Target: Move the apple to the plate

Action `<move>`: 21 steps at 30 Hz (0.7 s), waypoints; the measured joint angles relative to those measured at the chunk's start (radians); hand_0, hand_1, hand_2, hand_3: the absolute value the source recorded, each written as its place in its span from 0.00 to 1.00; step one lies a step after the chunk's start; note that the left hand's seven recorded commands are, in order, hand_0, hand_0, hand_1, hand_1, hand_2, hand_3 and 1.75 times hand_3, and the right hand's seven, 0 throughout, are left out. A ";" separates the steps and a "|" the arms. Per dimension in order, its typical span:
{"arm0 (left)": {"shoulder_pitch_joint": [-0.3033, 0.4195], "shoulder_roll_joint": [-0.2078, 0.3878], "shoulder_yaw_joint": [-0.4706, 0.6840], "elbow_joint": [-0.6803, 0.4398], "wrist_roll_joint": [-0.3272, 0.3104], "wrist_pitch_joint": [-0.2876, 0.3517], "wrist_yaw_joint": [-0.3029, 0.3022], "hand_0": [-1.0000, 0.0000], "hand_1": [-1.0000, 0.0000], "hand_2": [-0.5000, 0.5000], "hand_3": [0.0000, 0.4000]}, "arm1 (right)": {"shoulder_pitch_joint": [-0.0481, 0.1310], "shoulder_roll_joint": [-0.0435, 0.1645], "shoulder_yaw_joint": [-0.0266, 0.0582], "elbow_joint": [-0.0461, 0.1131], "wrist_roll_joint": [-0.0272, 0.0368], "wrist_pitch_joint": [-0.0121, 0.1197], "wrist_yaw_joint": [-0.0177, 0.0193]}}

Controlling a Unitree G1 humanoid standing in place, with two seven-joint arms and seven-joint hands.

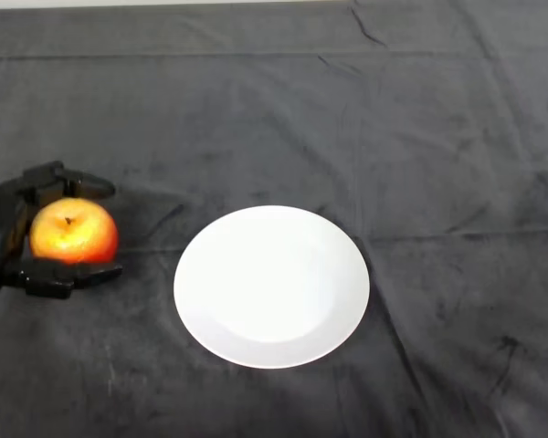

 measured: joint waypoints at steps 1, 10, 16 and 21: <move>0.000 0.000 0.000 -0.009 0.003 -0.003 0.003 0.00 0.00 0.50 1.00 | 0.000 0.000 0.0000 0.000 0.0000 0.000 0.0000; 0.001 -0.006 -0.002 -0.120 0.020 -0.010 0.065 0.00 0.00 0.50 1.00 | 0.000 0.000 0.0000 0.000 0.0000 0.000 0.0000; 0.005 -0.017 -0.025 -0.215 0.038 -0.011 0.098 0.00 0.00 0.50 1.00 | 0.000 0.000 0.0000 0.000 0.0000 0.000 0.0000; 0.006 -0.041 -0.041 -0.258 0.054 -0.011 0.124 0.00 0.00 0.50 1.00 | 0.000 0.000 0.0000 0.000 0.0000 0.000 0.0000</move>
